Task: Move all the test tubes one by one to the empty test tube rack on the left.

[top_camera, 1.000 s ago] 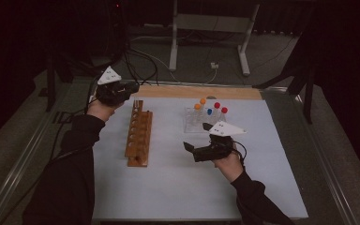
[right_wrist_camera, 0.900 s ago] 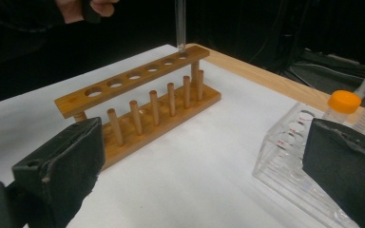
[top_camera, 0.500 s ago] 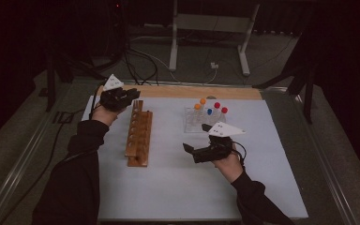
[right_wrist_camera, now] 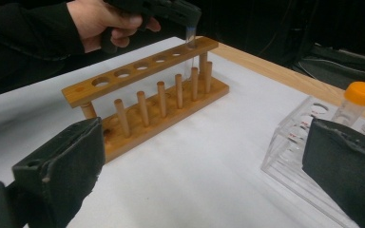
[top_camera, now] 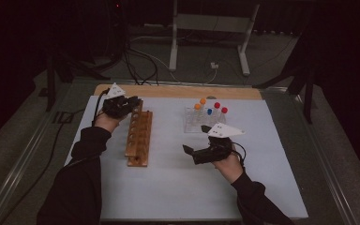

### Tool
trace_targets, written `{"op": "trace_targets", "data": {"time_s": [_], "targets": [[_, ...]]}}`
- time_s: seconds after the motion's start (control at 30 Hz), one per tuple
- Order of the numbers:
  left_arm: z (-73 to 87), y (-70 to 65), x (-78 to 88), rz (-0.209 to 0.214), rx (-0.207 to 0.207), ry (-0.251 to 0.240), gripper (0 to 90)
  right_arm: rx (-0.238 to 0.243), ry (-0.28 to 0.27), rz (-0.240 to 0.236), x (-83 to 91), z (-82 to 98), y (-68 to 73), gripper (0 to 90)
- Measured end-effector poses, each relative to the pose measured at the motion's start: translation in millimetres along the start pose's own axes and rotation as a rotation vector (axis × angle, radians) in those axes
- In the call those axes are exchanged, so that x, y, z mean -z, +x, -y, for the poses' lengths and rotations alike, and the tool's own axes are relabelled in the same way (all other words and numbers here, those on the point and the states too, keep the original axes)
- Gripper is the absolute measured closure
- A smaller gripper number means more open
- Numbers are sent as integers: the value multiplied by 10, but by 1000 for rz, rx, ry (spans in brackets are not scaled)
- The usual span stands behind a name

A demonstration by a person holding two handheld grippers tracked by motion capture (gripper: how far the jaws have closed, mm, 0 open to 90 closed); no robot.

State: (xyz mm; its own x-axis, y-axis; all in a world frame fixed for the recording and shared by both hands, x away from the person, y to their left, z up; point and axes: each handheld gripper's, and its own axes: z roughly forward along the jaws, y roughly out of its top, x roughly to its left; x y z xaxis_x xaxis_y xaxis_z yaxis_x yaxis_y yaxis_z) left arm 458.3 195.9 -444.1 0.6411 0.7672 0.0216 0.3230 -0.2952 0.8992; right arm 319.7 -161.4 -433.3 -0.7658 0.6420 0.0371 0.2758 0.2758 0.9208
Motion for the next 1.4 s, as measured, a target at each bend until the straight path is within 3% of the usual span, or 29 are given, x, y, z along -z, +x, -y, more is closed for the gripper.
{"op": "trace_targets", "data": {"time_s": [0.43,0.6,0.7,0.8,0.87,0.93,0.97,1.03,1.1,1.2,1.23,1.3,1.4], "targets": [[121,0,-39,-16,-4,-14,773,-8,6,-1,3,6,-11,5],[97,1,-51,12,0,7,756,-3,3,3,9,1,-20,5],[82,-4,-29,21,5,15,631,6,-4,10,30,-13,-40,5],[25,-32,81,34,23,-6,446,11,-4,14,51,-25,-73,5],[-26,-72,181,65,38,-34,337,16,4,18,59,-30,-101,4],[-68,-126,294,104,47,-64,251,14,29,42,57,-30,-131,4],[-84,-163,347,118,49,-78,161,-4,44,73,54,-21,-168,4],[-98,-247,442,163,42,-94,154,-12,53,86,50,-15,-185,4],[-89,-339,529,198,41,-106,87,-14,70,154,32,-3,-209,5],[-34,-482,640,225,35,-121,75,-52,59,226,13,5,-287,43],[-11,-526,672,233,35,-123,75,-52,59,226,13,5,-287,43],[35,-611,744,245,24,-138,70,-97,26,304,11,17,-339,149],[89,-722,846,261,9,-150,70,-119,24,336,-19,25,-393,198]]}}
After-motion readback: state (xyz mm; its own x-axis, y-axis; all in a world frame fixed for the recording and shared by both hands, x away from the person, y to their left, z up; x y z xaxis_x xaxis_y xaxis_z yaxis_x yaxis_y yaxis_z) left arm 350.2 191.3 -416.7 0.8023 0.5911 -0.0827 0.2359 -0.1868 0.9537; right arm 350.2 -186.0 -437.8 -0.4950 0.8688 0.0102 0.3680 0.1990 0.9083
